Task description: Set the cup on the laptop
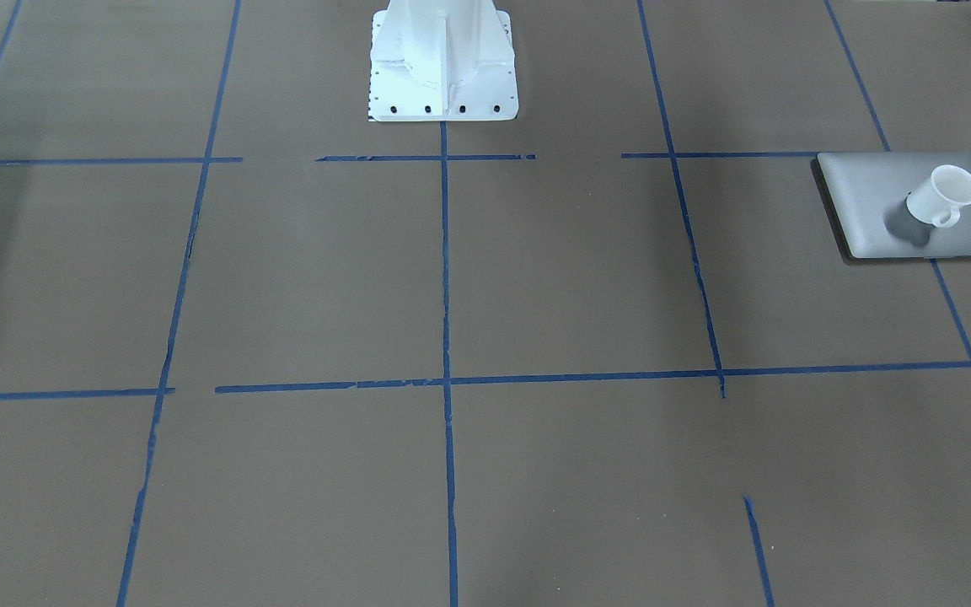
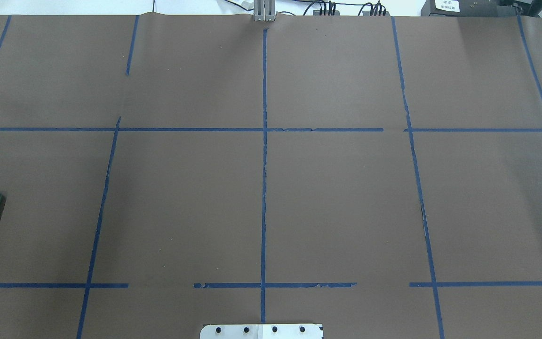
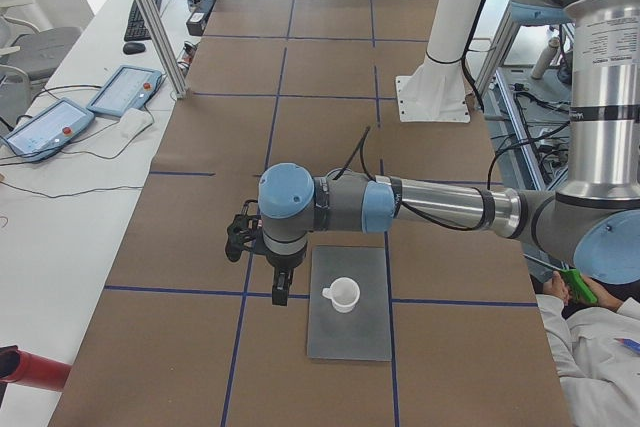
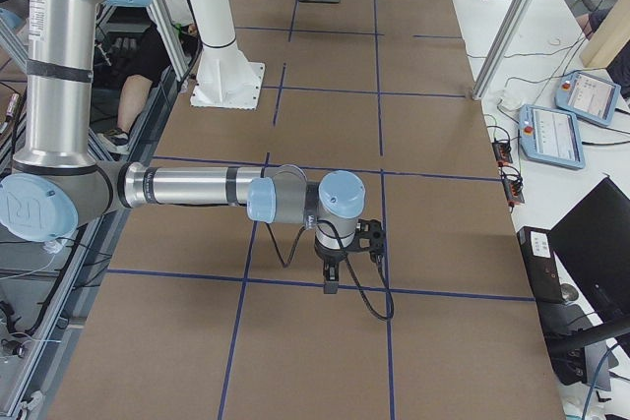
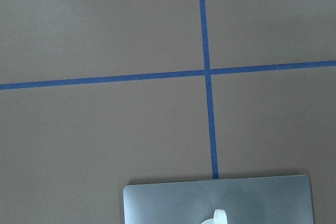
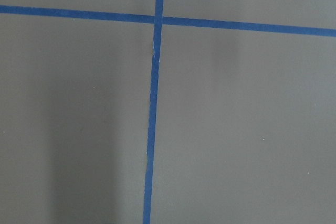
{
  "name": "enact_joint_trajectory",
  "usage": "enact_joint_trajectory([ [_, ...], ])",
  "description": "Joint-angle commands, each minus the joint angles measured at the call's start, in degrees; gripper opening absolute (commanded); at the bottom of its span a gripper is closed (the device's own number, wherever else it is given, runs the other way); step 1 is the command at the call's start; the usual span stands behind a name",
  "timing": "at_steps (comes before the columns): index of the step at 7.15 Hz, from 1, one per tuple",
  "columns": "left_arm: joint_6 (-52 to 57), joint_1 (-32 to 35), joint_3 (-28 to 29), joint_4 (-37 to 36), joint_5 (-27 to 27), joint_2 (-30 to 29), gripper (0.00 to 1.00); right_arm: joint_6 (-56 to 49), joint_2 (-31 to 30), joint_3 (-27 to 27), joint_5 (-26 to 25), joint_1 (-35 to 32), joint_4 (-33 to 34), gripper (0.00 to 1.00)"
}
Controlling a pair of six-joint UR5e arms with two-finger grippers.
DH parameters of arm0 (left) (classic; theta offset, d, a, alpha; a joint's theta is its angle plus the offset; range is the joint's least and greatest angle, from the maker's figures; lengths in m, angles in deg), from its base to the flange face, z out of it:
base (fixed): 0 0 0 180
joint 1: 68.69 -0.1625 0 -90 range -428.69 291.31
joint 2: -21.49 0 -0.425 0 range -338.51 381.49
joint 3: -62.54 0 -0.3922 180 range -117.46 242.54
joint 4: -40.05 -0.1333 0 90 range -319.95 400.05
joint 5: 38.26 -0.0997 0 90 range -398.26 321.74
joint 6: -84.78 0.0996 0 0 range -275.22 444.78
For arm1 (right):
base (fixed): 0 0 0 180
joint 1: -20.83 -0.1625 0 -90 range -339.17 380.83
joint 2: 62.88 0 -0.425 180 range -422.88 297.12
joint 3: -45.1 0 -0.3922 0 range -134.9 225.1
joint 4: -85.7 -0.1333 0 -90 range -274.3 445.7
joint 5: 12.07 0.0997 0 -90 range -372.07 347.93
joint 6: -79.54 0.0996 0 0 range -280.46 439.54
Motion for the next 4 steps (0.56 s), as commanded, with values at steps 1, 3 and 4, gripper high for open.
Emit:
enact_joint_trajectory([
  [1,-2.81,-2.36,-0.5,0.08,-0.06,-0.01,1.0,0.0,0.0,0.0,-0.06,0.0,-0.02,1.0],
  [3,-2.8,-6.06,1.26,0.08,0.54,0.86,1.0,0.0,0.0,0.0,0.02,0.0,0.07,1.0],
  [4,-2.54,-5.99,0.65,0.08,0.55,1.65,1.0,0.0,0.0,0.0,0.02,0.0,0.07,1.0],
])
